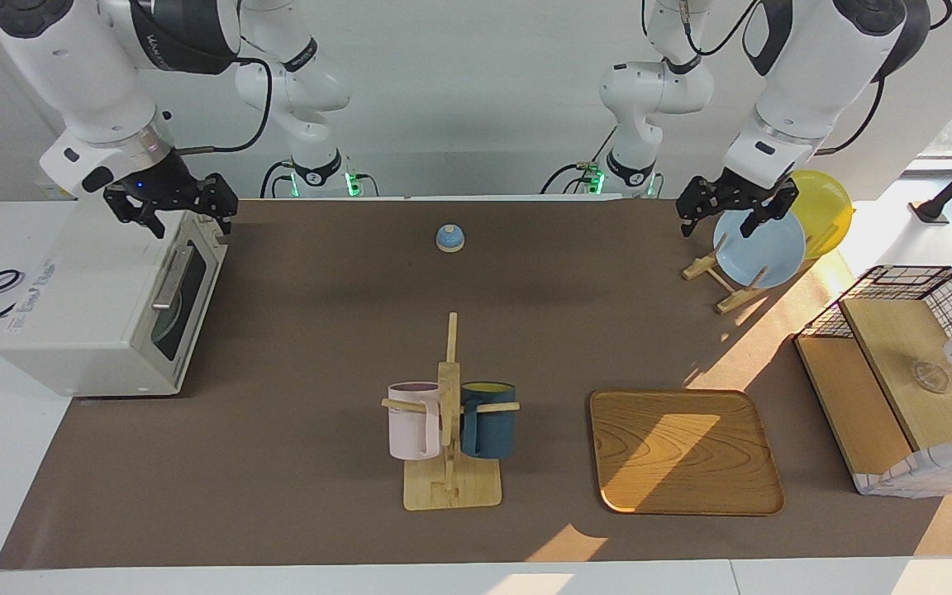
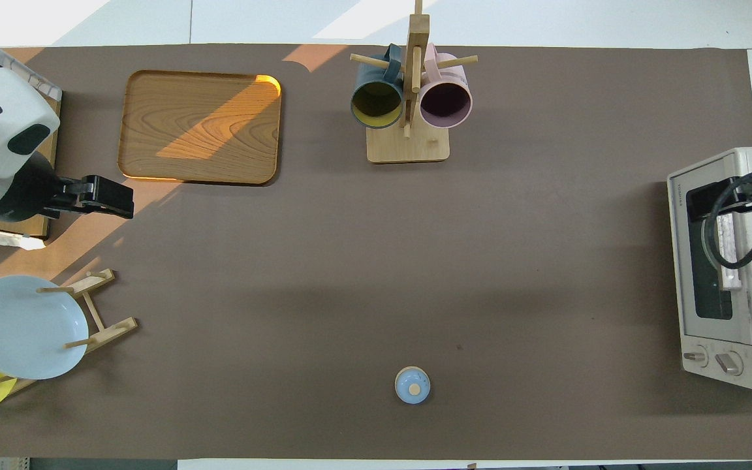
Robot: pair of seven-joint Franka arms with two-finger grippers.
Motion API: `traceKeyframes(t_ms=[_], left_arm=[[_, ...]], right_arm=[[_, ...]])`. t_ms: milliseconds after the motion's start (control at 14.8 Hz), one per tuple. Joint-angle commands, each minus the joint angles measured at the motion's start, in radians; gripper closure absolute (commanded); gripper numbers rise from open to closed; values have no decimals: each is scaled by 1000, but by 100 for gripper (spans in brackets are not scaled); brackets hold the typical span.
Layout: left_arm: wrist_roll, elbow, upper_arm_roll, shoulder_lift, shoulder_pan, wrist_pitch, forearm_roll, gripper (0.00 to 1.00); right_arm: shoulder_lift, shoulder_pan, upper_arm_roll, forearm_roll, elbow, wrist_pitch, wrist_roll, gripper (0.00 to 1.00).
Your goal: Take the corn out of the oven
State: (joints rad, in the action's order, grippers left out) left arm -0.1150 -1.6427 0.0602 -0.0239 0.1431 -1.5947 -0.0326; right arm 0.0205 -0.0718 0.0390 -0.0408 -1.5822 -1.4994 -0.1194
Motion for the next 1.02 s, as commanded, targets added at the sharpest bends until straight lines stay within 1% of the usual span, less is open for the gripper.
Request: traceKeyframes(t_ms=[0,136,407,542,610,678,746,881,949], left_arm=[[6,-20,1,-19,-8,-13,-15,0],[6,-20,1,-19,-8,-13,-15,0],[6,-20,1,-19,-8,-13,-15,0],[6,-20,1,-19,-8,-13,-13,0],[6,-20,1,-19,-8,-13,-13,0],[6,-20,1,-19,-8,-13,-15,0],[6,-20,1,-19,-8,-13,-15,0],[6,-20,1,-19,-8,-11,-15,0],[6,-20,1,-19,-8,-11,-15,0]], right_arm=[[-11,-11,5,32,-2,-4,7,0],[-17,-3,7,32,-4,-4,11,0],[-47,-14,7,32,-61,-7,6,0],[-48,-19,1,32,-65,-7,-2,0],[-51,-16,-1,32,-74,-5,-2,12],[-56,-17,1,32,-81,-5,0,57],[-60,-20,-1,32,-97,-11,3,100],[-109,-31,-1,30,-213,-121,-5,100],[-129,-19,-1,30,-257,-152,-8,100]])
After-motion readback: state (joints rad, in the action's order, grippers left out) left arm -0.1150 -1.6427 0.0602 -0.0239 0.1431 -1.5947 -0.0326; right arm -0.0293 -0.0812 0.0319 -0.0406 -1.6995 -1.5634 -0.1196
